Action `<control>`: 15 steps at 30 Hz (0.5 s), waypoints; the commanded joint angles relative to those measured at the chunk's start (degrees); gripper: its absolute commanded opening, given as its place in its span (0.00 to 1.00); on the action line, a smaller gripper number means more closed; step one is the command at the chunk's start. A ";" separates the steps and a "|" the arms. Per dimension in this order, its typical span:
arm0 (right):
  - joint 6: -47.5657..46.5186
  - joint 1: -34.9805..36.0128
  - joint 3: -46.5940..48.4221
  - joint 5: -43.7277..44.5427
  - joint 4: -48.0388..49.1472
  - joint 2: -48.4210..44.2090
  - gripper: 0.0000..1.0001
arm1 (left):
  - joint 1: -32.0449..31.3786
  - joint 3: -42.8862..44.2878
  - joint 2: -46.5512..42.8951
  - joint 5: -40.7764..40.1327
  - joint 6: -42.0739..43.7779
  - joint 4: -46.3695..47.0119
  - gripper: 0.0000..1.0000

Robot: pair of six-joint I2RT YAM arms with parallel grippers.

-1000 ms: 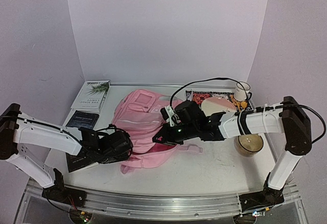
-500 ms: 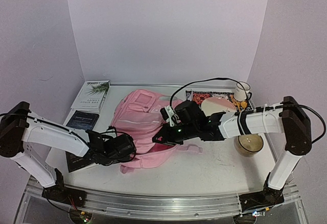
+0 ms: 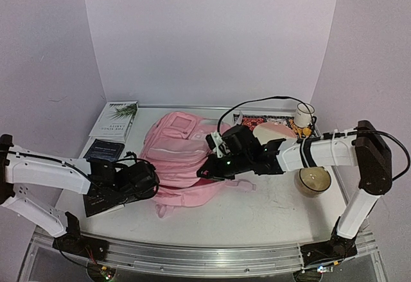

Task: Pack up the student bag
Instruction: Unzip the largest pocket of the student bag.

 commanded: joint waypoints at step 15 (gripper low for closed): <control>-13.53 -12.67 13.64 9.43 -12.63 3.79 0.00 | -0.29 -2.30 -9.87 14.35 12.55 -5.77 0.00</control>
